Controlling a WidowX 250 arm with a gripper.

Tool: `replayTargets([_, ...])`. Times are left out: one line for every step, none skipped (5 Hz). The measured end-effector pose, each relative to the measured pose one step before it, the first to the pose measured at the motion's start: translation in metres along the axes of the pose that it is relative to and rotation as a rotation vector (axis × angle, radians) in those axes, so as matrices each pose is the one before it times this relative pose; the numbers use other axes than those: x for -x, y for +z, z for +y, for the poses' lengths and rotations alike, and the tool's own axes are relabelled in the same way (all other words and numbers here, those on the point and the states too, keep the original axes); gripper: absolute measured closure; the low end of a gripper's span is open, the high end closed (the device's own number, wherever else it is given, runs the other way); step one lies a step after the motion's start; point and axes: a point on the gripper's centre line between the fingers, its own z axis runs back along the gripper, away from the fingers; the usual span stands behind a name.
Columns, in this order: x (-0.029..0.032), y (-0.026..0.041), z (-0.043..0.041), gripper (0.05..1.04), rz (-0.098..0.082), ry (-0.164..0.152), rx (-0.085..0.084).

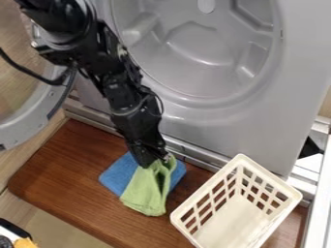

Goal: Take out the green cloth from the basket and put it above the blue cloth

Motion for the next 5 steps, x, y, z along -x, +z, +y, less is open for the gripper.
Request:
replayTargets([-0.00751, -0.01786, -0.01673, 1.011, 0.0083, -0.0382, 0.0456])
replayTargets([-0.00633, -0.01297, -0.00815, 0.865, 0.0022, -0.0135, 0.0477])
replayTargets([-0.00739, -0.00074, -0.00723, 0.606, -0.0005, -0.0293, 0.0027])
replayTargets([-0.0041, 0.00018, -0.004, 0.295, 0.0052, -0.0157, 0.0016])
replayTargets([0.00002, 0.00068, -0.00054, 0.079, 0.0124, -0.0048, 0.0018])
